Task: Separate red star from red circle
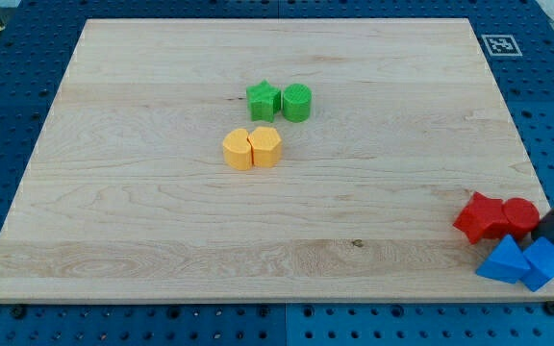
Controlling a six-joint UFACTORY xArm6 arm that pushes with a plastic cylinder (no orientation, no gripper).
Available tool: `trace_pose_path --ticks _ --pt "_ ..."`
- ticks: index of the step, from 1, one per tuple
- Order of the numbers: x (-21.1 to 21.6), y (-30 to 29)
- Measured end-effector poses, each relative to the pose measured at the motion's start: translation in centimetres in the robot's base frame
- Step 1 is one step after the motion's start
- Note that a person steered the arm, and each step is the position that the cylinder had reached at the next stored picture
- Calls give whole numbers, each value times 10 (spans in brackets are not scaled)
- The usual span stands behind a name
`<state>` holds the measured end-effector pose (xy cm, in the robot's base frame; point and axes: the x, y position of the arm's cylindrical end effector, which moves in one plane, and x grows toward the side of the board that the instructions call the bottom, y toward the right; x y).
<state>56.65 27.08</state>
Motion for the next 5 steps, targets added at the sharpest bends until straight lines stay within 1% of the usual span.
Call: trace_pose_path --ticks 1,3,4,5 --pt "-7 -22" --pt "-8 -56" --pt "-14 -96" --pt "-17 -109"
